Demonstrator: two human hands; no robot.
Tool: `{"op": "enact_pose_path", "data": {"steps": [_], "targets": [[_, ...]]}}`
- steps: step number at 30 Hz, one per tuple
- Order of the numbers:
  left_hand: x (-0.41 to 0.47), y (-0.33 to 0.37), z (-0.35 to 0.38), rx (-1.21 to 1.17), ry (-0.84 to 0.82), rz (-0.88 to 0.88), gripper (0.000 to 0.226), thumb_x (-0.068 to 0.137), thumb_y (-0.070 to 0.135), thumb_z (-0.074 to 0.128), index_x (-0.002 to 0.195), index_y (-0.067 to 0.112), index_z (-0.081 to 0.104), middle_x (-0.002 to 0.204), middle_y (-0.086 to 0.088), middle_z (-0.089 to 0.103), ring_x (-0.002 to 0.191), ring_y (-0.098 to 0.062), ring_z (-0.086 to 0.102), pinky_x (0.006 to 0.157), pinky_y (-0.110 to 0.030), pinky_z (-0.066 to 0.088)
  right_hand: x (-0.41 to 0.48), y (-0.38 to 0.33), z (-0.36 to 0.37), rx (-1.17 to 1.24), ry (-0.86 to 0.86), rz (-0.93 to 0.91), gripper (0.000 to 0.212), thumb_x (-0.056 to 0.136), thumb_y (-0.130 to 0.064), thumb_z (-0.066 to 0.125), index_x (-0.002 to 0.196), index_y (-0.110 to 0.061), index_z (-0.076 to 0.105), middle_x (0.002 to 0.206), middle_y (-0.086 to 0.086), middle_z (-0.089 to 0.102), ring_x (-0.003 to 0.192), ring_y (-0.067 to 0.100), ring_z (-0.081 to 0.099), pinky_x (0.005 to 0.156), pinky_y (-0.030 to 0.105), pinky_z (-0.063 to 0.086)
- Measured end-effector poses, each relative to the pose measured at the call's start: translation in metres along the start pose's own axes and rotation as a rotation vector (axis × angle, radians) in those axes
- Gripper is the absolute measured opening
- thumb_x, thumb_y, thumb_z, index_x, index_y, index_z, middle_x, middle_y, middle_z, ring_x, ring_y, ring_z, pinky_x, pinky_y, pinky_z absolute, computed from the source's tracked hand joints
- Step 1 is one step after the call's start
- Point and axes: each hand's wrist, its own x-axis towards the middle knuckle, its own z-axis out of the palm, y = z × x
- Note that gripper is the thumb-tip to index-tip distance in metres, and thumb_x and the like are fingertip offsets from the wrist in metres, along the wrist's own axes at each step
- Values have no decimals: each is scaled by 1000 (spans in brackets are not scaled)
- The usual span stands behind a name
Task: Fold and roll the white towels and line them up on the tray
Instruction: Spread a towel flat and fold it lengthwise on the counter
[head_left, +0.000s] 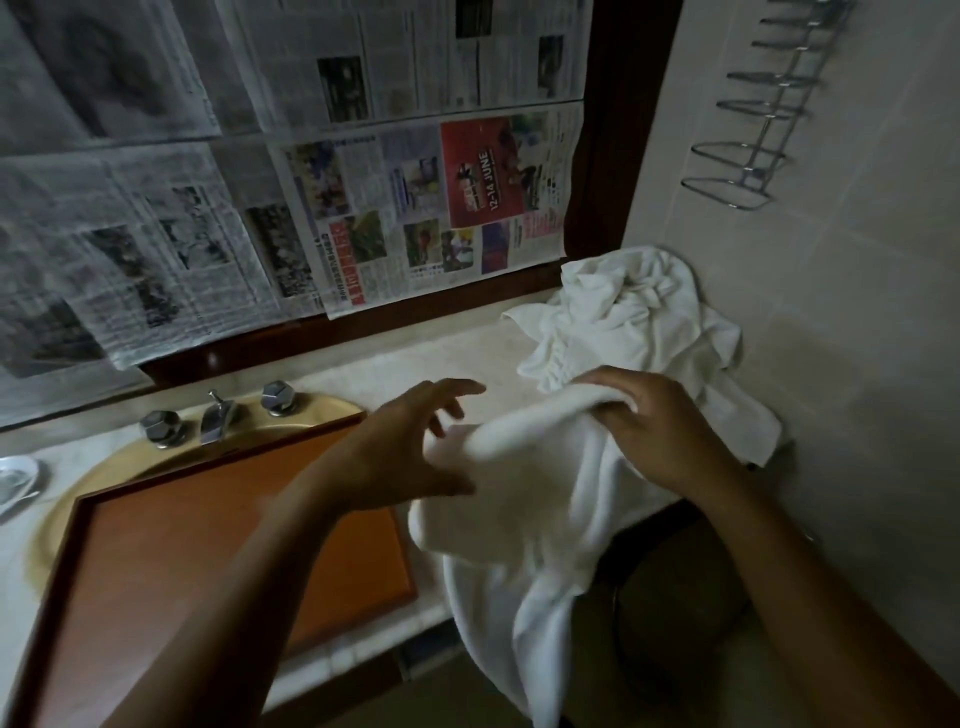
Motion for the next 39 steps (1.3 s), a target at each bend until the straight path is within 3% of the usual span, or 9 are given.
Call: {"op": "enact_pose_path", "data": {"steps": [4, 9, 14, 21, 27, 30, 33, 36, 39], "targets": [[15, 21, 6, -135, -41, 123, 94, 79, 43, 87, 156, 40, 33, 153, 20, 44, 138, 2, 44, 112, -22, 39, 9, -39, 9, 79, -211, -89, 27, 93, -7, 70, 111, -26, 75, 103, -13, 76, 100, 3, 70, 89, 22, 55], [27, 18, 13, 31, -82, 191, 9, 98, 36, 69, 104, 30, 68, 91, 15, 67, 83, -4, 64, 70, -21, 47, 20, -42, -15, -27, -207, -2, 25, 80, -33, 87, 97, -31, 68, 66, -7, 68, 60, 3, 60, 64, 29, 47], [28, -13, 2, 229, 165, 115, 15, 96, 37, 70, 97, 22, 72, 89, 9, 70, 77, -9, 64, 68, -30, 49, 28, 9, -45, -584, -579, 163, 27, 79, -51, 82, 70, -31, 67, 69, -11, 67, 68, 10, 63, 69, 36, 50], [20, -30, 18, 278, 146, -72, 24, 94, 46, 72, 97, 22, 72, 92, 3, 73, 83, -18, 65, 73, -34, 50, 30, 55, -61, -480, -117, 160, 29, 102, -39, 54, 78, -25, 55, 78, -4, 60, 77, 16, 59, 72, 39, 47], [10, -74, 15, 405, 29, -342, 22, 103, 32, 59, 105, 16, 74, 96, -7, 73, 89, -26, 68, 79, -39, 55, 34, 94, -68, -381, 19, 165, 20, 107, -28, 52, 105, -16, 67, 90, -1, 66, 90, 24, 64, 78, 36, 48], [10, -78, 8, 337, 145, -440, 22, 101, 27, 64, 112, 13, 76, 104, -1, 69, 104, -28, 67, 88, -36, 48, 52, 120, -80, -339, 3, 221, 28, 100, -44, 63, 104, -17, 72, 94, 1, 71, 93, 22, 66, 86, 36, 49], [15, -76, 5, 378, 282, -433, 22, 100, 18, 65, 109, 2, 76, 97, -13, 69, 98, -37, 69, 77, -38, 46, 78, 149, -97, -405, -73, 245, 59, 84, -70, 57, 95, -14, 73, 92, 4, 73, 88, 24, 66, 85, 40, 51], [30, -70, 9, 293, 391, -503, 23, 99, 16, 67, 115, 2, 75, 106, -20, 73, 100, -40, 69, 85, -43, 51, 102, 173, -111, -394, -136, 241, 38, 90, -55, 68, 92, -18, 74, 89, -1, 70, 88, 21, 63, 74, 31, 42], [43, -65, 15, 230, 526, -516, 8, 94, 18, 75, 91, 13, 79, 77, -9, 68, 68, -25, 64, 59, -15, 45, 122, 198, -130, -391, -242, 197, 20, 94, -36, 72, 74, -39, 68, 77, -16, 65, 88, 20, 65, 66, 18, 38]]}}
